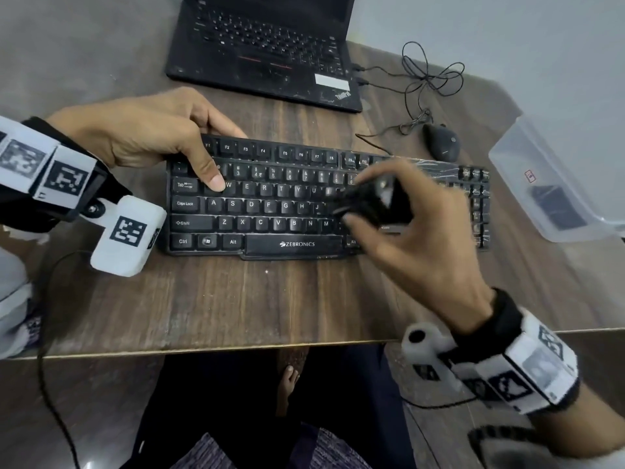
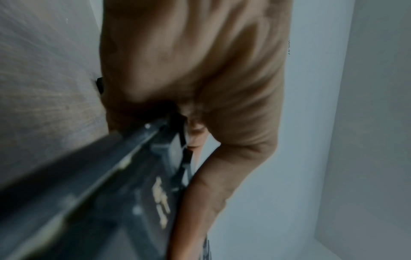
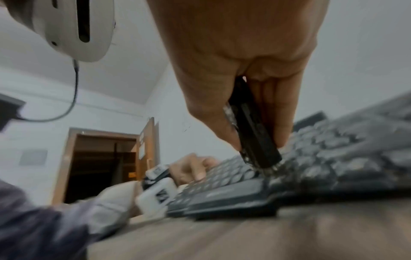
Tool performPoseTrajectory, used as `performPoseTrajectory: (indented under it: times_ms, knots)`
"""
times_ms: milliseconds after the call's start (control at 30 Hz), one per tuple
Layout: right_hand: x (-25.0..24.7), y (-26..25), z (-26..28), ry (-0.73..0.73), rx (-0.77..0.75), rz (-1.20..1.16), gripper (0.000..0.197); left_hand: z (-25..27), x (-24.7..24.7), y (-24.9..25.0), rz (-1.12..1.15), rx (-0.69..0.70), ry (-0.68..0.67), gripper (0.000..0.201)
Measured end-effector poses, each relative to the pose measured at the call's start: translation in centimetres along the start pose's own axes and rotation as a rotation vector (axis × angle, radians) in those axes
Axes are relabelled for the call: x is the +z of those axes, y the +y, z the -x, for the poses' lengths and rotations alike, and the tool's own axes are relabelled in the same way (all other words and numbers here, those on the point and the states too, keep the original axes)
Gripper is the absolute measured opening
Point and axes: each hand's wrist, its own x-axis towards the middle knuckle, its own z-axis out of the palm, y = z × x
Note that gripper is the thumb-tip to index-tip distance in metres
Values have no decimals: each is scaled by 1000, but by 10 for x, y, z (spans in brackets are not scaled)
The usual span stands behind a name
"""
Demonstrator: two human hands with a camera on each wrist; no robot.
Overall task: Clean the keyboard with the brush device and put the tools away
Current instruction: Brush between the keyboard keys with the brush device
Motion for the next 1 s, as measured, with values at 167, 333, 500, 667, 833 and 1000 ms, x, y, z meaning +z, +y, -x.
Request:
performPoseTrajectory:
  times_ms: [167,333,500,667,833,1000]
  knots:
    - [22,-18,23,-161,17,-82,35,0,0,1,3,7,0,80]
    - [21,-16,27,111,156,-91,35,0,-3,-1,37,10,8,96]
    - [57,-50,52,107,266,-280,34,0,-2,-1,33,-2,3,97]
    - [45,-27,54,405,450,-241,33,0,-1,0,21,-15,2,87]
    - [94,-88,57,293,336,-334,36,1,2,0,50,-15,16,97]
    - [80,-65,55,396,424,-357,36,2,4,1,52,-19,31,102]
